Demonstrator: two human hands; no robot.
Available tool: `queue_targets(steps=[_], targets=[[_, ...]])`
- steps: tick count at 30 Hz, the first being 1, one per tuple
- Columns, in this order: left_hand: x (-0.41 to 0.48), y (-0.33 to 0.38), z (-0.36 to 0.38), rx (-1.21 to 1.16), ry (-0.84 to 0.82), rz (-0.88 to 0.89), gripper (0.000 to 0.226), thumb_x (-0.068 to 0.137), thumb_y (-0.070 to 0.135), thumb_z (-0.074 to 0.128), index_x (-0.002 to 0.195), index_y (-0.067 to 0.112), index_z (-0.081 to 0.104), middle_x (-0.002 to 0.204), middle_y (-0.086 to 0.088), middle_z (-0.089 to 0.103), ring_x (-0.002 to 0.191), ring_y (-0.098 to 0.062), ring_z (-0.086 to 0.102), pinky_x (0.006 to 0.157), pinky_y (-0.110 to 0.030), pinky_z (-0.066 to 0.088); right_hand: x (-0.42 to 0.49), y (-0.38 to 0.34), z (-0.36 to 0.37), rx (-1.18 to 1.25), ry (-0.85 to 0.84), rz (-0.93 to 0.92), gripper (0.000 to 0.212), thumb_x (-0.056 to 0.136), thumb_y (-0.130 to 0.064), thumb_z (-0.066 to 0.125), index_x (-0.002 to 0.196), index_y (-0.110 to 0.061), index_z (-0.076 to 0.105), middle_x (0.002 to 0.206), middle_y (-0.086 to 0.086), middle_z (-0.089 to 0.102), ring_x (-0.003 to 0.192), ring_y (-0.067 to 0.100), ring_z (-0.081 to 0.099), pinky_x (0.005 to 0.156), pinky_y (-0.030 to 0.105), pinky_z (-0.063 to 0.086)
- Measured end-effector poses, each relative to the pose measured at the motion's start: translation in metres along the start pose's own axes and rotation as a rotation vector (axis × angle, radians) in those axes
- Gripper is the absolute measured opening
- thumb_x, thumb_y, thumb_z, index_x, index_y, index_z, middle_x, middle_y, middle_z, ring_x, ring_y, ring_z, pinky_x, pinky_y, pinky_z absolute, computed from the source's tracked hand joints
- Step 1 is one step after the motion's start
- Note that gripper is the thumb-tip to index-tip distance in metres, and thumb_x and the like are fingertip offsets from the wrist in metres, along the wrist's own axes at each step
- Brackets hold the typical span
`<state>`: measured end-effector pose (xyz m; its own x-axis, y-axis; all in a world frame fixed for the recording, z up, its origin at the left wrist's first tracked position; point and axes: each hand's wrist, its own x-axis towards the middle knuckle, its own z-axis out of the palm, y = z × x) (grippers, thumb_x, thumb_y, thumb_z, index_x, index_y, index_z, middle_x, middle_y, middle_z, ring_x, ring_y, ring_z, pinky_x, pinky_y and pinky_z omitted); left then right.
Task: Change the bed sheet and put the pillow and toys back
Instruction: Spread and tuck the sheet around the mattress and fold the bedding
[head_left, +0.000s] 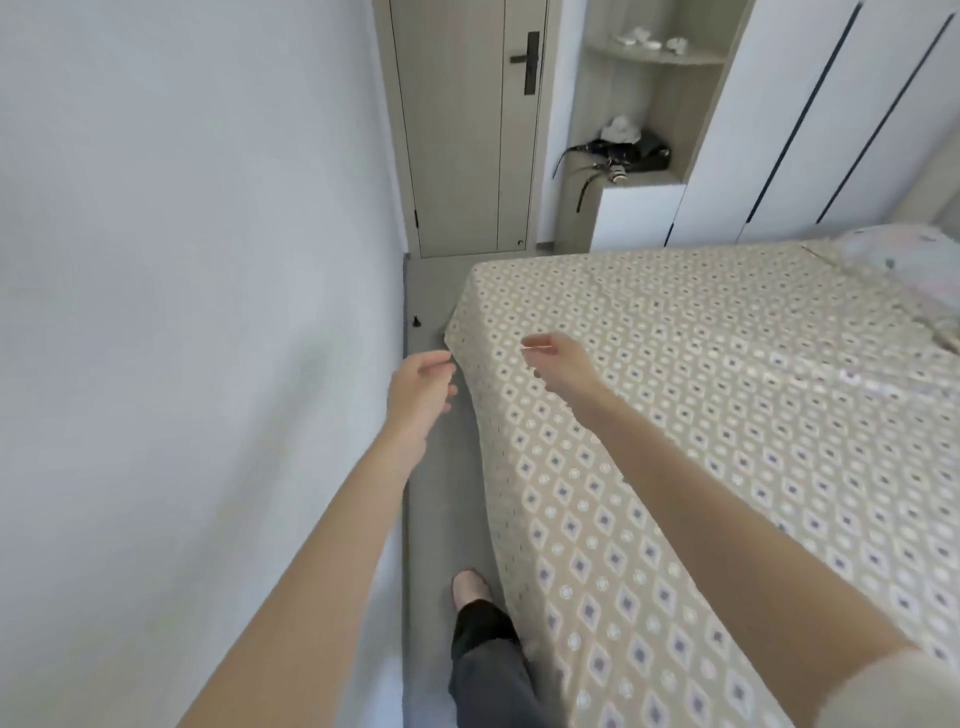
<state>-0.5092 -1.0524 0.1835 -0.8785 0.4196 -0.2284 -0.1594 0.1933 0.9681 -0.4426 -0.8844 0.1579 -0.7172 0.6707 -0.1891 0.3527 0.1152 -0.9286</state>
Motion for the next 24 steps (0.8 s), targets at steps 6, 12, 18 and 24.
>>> queue_targets(steps=[6,12,18,24], targets=[[0.137,0.037,0.045,0.005,-0.116,-0.016,0.022,0.095,0.011,0.046,0.113,0.017,0.057,0.092,0.006,0.059,0.086,-0.015,0.059,0.075,-0.023,0.05,0.124,-0.01,-0.012,0.022,0.05,0.024,0.024,0.091,-0.015,0.051,0.113,-0.024,0.058,0.115,-0.003,0.061,0.086,0.01,0.055,0.075,0.026,0.044],[0.293,0.111,0.09,0.073,-0.181,0.007,0.027,0.095,0.011,0.044,0.117,0.019,0.057,0.114,0.002,0.063,0.098,-0.016,0.063,0.082,-0.025,0.051,0.272,-0.064,-0.05,0.058,0.137,-0.008,0.022,0.092,-0.016,0.052,0.111,-0.026,0.059,0.114,-0.004,0.064,0.089,0.009,0.057,0.076,0.025,0.043],[0.425,0.174,0.108,0.031,-0.209,0.069,0.026,0.096,0.011,0.044,0.116,0.02,0.058,0.11,0.006,0.064,0.091,-0.011,0.063,0.091,-0.032,0.05,0.397,-0.119,-0.061,0.066,0.205,-0.032,0.027,0.094,-0.019,0.051,0.12,-0.021,0.058,0.117,-0.004,0.063,0.094,0.012,0.057,0.072,0.023,0.042],[0.581,0.213,0.123,-0.01,-0.217,0.104,0.026,0.097,0.01,0.043,0.117,0.017,0.059,0.107,0.005,0.064,0.092,-0.015,0.062,0.084,-0.026,0.051,0.542,-0.156,-0.051,0.029,0.259,-0.073,0.03,0.092,-0.019,0.051,0.12,-0.022,0.06,0.116,-0.007,0.063,0.099,0.013,0.058,0.073,0.024,0.045]])
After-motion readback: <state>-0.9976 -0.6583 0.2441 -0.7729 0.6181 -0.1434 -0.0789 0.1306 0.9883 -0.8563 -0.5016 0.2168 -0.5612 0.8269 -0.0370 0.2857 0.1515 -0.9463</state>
